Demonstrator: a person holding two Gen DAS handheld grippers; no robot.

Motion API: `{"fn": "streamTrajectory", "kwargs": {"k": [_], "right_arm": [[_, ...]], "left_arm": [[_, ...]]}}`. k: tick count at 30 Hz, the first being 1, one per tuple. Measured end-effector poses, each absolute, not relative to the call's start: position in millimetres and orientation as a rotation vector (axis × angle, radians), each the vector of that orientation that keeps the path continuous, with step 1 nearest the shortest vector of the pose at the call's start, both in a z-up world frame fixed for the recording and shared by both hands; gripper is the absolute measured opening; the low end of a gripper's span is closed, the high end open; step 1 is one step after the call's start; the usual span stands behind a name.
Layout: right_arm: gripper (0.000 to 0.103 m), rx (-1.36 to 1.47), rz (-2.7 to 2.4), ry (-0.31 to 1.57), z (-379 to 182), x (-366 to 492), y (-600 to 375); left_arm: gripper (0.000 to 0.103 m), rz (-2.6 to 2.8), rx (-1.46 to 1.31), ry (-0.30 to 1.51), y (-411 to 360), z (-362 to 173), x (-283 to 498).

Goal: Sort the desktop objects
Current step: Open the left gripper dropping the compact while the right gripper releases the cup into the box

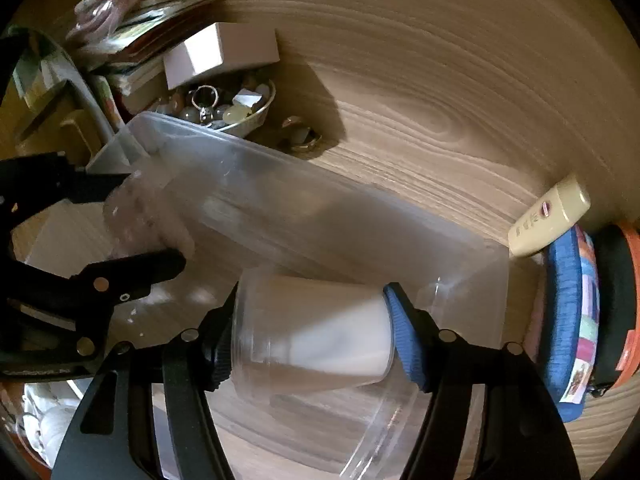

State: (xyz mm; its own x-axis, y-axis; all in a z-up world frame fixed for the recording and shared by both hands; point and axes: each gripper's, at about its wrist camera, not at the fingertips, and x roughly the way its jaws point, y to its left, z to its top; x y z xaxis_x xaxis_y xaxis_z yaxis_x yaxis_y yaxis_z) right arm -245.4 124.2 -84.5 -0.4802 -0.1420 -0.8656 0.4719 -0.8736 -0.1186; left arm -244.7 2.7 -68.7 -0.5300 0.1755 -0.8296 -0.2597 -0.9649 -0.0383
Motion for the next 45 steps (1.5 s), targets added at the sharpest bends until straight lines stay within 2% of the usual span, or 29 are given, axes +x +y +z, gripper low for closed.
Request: {"fn": "streamTrajectory", "kwargs": {"k": [7, 10, 12, 16, 20, 45], "right_arm": [[0.069, 1.374, -2.391, 0.505, -80.2, -243.1, 126.3], [0.069, 1.396, -2.383, 0.485, -78.0, -242.0, 130.0], [0.069, 1.41, -2.375, 0.467, -75.3, -240.6, 133.5], [0.069, 1.386, -2.398, 0.428, -63.1, -233.2, 139.7], [0.077, 1.335, -2.45, 0.453, -53.8, -223.8, 135.0], [0.08, 1.038, -2.589, 0.496, 4.5, -128.6, 151.8]], "left_arm": [[0.071, 2.561, -1.351, 0.146, 3.7, -68.5, -241.9], [0.076, 2.569, -1.349, 0.156, 5.1, -67.6, -240.5], [0.083, 2.579, -1.346, 0.155, 4.3, -66.1, -239.2], [0.085, 2.587, -1.33, 0.142, 1.3, -60.2, -236.5], [0.086, 2.605, -1.304, 0.126, -3.2, -51.1, -230.0], [0.095, 2.782, -1.077, 0.163, -16.4, 12.7, -125.4]]}}
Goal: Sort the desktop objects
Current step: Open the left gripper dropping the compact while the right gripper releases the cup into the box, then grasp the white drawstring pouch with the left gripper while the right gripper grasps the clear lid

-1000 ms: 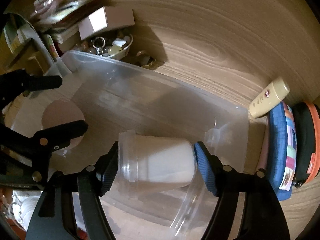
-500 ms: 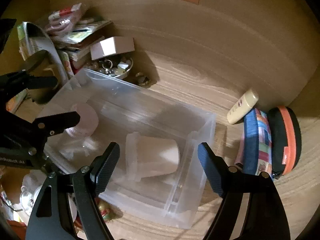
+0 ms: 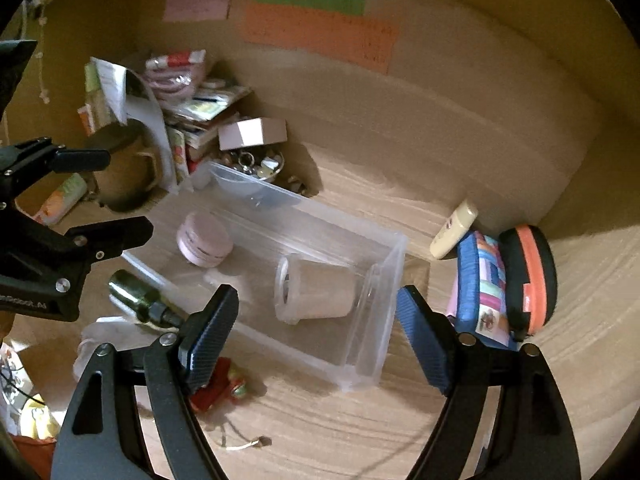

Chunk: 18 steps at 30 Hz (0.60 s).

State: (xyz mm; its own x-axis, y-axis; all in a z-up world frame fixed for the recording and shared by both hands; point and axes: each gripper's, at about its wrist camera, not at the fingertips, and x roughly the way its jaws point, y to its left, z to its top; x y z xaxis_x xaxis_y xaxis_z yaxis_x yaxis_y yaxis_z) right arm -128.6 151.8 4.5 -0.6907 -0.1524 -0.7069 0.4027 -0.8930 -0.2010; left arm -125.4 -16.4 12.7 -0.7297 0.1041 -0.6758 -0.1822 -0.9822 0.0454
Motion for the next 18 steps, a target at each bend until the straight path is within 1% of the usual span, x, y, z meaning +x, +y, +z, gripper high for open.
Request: {"fn": "streamTrajectory", "kwargs": {"k": [7, 11, 18], "right_arm": [[0.082, 0.934, -2.611, 0.468, 13.9, -90.2, 156.1], [0.087, 0.896, -2.615, 0.414, 14.3, -74.1, 162.8], [0.088, 0.873, -2.646, 0.376, 1.2, -46.7, 172.2]], "left_arm": [[0.098, 2.837, -0.993, 0.198, -12.3, 20.6, -88.5], [0.098, 2.863, -0.96, 0.214, -11.2, 20.5, -70.5], [0.099, 2.871, -0.974, 0.17, -16.1, 10.0, -49.7]]}}
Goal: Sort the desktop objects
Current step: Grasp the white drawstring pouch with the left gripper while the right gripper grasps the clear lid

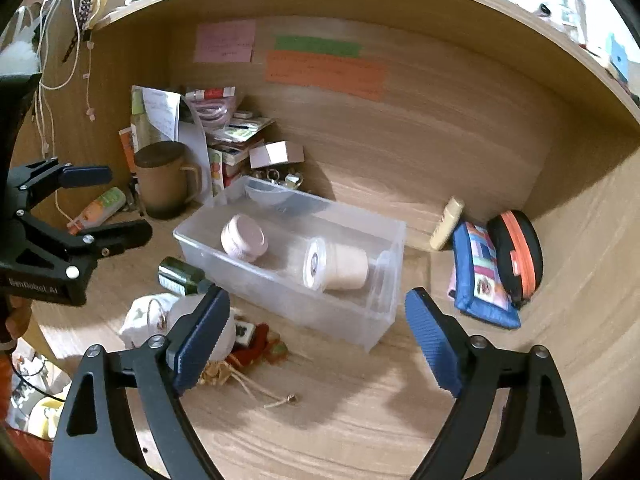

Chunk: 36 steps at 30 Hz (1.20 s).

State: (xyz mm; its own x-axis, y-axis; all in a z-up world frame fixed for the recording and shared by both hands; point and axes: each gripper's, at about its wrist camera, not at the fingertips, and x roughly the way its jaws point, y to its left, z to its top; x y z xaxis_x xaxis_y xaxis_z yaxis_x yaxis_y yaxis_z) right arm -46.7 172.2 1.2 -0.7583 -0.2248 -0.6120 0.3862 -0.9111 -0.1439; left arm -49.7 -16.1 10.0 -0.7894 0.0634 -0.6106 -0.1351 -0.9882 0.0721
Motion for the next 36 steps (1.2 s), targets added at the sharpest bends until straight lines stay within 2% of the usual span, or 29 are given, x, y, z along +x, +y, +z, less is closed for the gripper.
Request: {"fn": "streamTrajectory", "kwargs": {"k": [11, 21, 36], "right_arm": [[0.089, 0.886, -2.643, 0.37, -28.7, -22.8, 176.4], [0.089, 0.997, -2.556, 0.277, -61.3, -35.7, 171.2], [0.089, 1.035, -2.384, 0.376, -88.8, -53.2, 133.1]], "left_arm": [[0.099, 2.863, -1.077, 0.093, -28.5, -30.3, -30.5], [0.099, 2.768, -1.239, 0.043, -21.9, -76.3, -22.4], [0.102, 2.6, -1.355, -0.062, -14.8, -118.0, -38.8]]}}
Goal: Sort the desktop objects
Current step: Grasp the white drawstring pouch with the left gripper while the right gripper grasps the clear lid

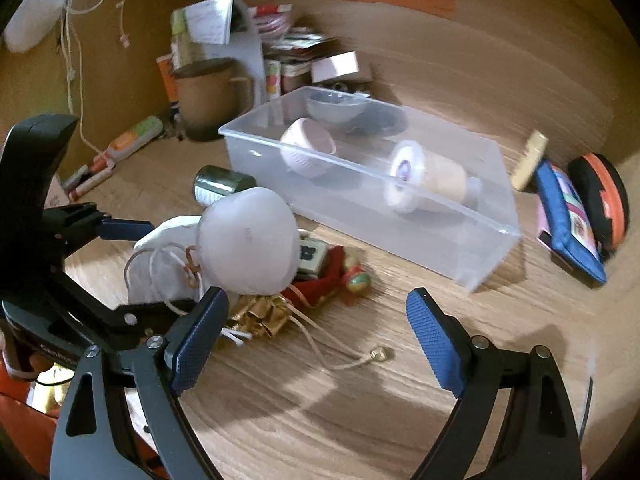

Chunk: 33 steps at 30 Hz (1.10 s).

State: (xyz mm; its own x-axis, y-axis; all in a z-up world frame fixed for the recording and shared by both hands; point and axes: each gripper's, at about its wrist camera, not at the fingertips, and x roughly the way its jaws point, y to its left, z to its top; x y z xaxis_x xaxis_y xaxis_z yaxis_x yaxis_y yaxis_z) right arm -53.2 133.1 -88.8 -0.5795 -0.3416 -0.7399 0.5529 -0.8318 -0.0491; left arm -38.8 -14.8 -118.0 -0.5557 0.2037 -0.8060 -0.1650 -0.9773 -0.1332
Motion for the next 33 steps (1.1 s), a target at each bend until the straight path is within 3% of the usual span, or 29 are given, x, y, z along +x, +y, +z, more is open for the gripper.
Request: {"fn": "streamTrajectory", "kwargs": {"k": [12, 18, 26, 29, 31, 33], "right_arm": [[0.089, 1.066, -2.201, 0.344, -95.0, -81.0, 117.1], [0.089, 1.074, -2.154, 0.382, -99.8, -93.9, 104.5], [0.089, 1.064, -2.077, 0.384, -113.3, -101.0, 80.9], [0.087, 1.089, -2.036, 0.35, -120.3, -106.6, 76.8], [0.083, 1.099, -2.0, 0.31, -122.4, -110.8, 77.3], [0.073, 1.101, -1.966, 0.281, -122.8, -111.9, 77.4]], "left_arm": [[0.103, 2.583, -1.341, -0.07, -22.9, -119.8, -53.4], [0.075, 2.577, -1.312, -0.096, -35.6, -117.0, -45.4], [0.057, 2.564, -1.306, -0.132, -48.5, -114.2, -44.3], [0.055, 2.574, -1.298, -0.109, -47.5, -112.8, -41.4], [0.052, 2.577, -1.295, -0.113, -48.5, -112.4, -39.9], [0.051, 2.577, -1.292, -0.129, -50.6, -112.6, -39.0]]}}
